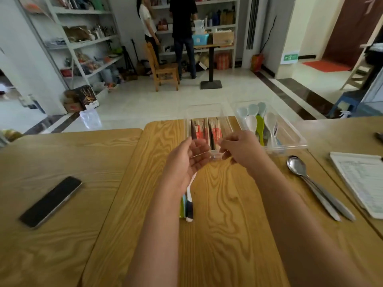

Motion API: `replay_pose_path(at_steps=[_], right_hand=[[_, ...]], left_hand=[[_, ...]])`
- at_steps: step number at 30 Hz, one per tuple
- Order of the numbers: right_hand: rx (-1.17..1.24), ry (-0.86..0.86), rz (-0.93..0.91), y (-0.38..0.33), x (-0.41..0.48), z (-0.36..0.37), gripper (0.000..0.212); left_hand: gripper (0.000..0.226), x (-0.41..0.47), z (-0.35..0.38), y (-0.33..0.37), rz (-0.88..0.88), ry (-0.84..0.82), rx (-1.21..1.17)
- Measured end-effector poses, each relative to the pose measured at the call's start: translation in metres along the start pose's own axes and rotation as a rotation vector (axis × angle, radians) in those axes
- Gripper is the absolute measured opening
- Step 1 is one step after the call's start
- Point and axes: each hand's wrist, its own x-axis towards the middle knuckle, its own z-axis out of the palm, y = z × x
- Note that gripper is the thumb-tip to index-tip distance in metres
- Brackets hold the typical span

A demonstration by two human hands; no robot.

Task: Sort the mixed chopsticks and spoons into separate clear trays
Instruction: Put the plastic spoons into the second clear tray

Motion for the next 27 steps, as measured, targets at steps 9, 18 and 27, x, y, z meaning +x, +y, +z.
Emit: replay_pose_path(at_steps=[9, 18, 27], right_hand=[[-0.199, -0.135, 0.185, 0.034, -0.037, 0.076, 0.024], [-0.363, -0.165, 0.231, 0.042, -0.032, 0.104, 0.028], [-0.503, -0.155, 0.206, 0.035, -0.035, 0.114, 0.018]], left_hand=[[0.039, -0.042, -0.072, -0.032, -0.096, 0.206, 0.023], [0.036, -0.041, -0.08, -0.039, -0.092, 0.202, 0.052], [0.038, -0.042, -0.08, -0.04, -0.112, 0.204, 0.091]])
